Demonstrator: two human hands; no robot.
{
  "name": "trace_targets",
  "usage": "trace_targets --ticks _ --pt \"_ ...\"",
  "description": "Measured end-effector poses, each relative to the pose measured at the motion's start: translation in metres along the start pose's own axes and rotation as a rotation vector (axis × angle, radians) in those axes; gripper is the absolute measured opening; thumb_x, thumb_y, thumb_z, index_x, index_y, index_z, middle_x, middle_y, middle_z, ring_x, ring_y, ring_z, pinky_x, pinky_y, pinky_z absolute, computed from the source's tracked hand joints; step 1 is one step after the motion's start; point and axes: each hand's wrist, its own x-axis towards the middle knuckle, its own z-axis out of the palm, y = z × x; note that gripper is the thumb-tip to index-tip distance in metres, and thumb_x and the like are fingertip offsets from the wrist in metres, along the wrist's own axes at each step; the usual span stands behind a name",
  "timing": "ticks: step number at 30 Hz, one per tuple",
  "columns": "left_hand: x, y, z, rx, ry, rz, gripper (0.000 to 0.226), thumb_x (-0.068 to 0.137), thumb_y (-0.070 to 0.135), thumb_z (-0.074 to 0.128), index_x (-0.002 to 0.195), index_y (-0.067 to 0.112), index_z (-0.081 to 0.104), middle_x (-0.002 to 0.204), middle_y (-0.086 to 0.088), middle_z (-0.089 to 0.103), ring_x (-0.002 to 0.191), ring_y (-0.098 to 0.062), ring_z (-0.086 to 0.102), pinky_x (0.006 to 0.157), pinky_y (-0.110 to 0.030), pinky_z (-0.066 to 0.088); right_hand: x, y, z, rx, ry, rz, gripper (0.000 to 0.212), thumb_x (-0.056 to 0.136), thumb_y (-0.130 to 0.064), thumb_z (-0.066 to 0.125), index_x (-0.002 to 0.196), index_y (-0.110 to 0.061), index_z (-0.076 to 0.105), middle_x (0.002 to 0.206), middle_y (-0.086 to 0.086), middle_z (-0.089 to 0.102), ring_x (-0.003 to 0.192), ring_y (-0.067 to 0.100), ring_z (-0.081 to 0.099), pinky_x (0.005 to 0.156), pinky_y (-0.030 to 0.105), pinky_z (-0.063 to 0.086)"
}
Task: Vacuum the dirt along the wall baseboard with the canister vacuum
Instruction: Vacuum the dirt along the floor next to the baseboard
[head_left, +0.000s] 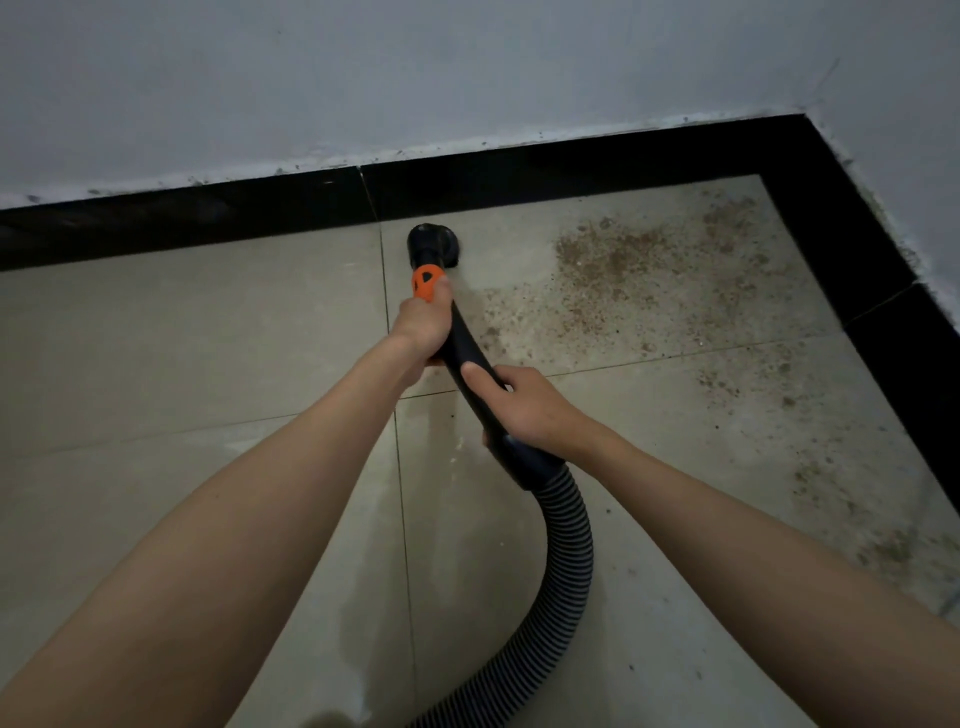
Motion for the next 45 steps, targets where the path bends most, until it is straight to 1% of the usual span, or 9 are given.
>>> trace_targets --ticks 4,7,12,18,23,28,33,40,45 --pt "-0.006 -0.008 -0.017 -0.05 0.011 -0.023 0.05 0.099 0.048 0.033 0.117 0.004 0.048 0.101 -0.012 0.059 0.097 -0.028 0.059 0.087 -0.041 0.052 -0.005 -0.011 0.009 -0.007 -0.062 -0.001 0.047 0.096 -0.054 0.045 0.073 -0.015 0.055 0.071 0.007 0.066 0.078 0.031 0.069 0.073 0.038 0.054" --pt "-0.014 -0.014 -0.022 -0.049 0.016 -0.036 0.054 0.099 0.048 0.033 0.123 0.002 0.046 0.111 -0.015 0.059 0.1 -0.029 0.059 0.084 -0.04 0.053 -0.017 -0.013 0.017 -0.004 -0.077 0.018 0.047 0.096 -0.054 0.044 0.072 -0.015 0.054 0.072 0.009 0.067 0.077 0.032 0.069 0.077 0.042 0.055" --pt "-0.031 -0.037 -0.023 -0.091 0.039 -0.065 0.055 0.099 0.047 0.034 0.128 0.001 0.044 0.105 -0.013 0.057 0.086 -0.024 0.057 0.058 -0.03 0.047 -0.038 -0.007 0.023 -0.098 -0.105 0.029 0.049 0.094 -0.057 0.043 0.078 -0.013 0.059 0.078 0.007 0.069 0.076 0.025 0.068 0.075 0.04 0.054" --pt "-0.048 -0.054 -0.023 -0.136 0.018 -0.086 0.057 0.098 0.047 0.035 0.129 -0.001 0.04 0.109 -0.015 0.056 0.089 -0.026 0.058 0.057 -0.031 0.048 -0.058 0.001 0.024 -0.186 -0.107 0.049 0.048 0.092 -0.061 0.041 0.073 -0.02 0.056 0.07 -0.005 0.063 0.064 0.011 0.06 0.058 0.026 0.042" --pt "-0.058 -0.053 -0.011 -0.121 -0.038 -0.062 0.05 0.098 0.048 0.034 0.116 0.003 0.047 0.089 -0.008 0.057 0.078 -0.02 0.058 0.055 -0.029 0.047 -0.069 0.004 0.017 -0.196 -0.097 0.088 0.048 0.093 -0.06 0.04 0.073 -0.019 0.054 0.074 -0.001 0.063 0.07 0.018 0.061 0.066 0.031 0.045" --pt "-0.061 -0.047 0.007 -0.098 -0.095 -0.044 0.056 0.098 0.05 0.035 0.122 0.0 0.046 0.106 -0.015 0.057 0.095 -0.028 0.059 0.075 -0.037 0.052 -0.077 0.009 0.003 -0.096 -0.141 0.184 0.048 0.095 -0.057 0.041 0.078 -0.015 0.059 0.076 0.009 0.073 0.077 0.025 0.07 0.084 0.039 0.054" --pt "-0.059 -0.042 0.021 -0.091 -0.156 -0.04 0.05 0.098 0.048 0.035 0.116 0.003 0.046 0.104 -0.013 0.056 0.093 -0.027 0.058 0.08 -0.04 0.052 -0.084 0.014 0.002 -0.114 -0.068 0.166 0.046 0.096 -0.056 0.037 0.08 -0.016 0.053 0.075 0.01 0.072 0.075 0.026 0.07 0.085 0.042 0.054" --pt "-0.051 -0.032 0.036 -0.071 -0.235 -0.019 0.04 0.098 0.048 0.036 0.091 0.011 0.05 0.085 -0.006 0.053 0.077 -0.021 0.056 0.069 -0.032 0.051 -0.081 0.016 -0.004 -0.141 0.017 0.134 0.045 0.097 -0.055 0.034 0.083 -0.016 0.051 0.086 0.014 0.07 0.084 0.032 0.067 0.086 0.046 0.052" --pt "-0.048 -0.022 0.05 -0.024 -0.267 0.016 0.045 0.099 0.048 0.035 0.107 0.006 0.049 0.084 -0.005 0.052 0.075 -0.019 0.054 0.071 -0.033 0.049 -0.078 0.025 -0.009 -0.106 0.063 0.169 0.043 0.097 -0.056 0.032 0.086 -0.019 0.051 0.083 0.01 0.07 0.083 0.028 0.067 0.087 0.044 0.052"
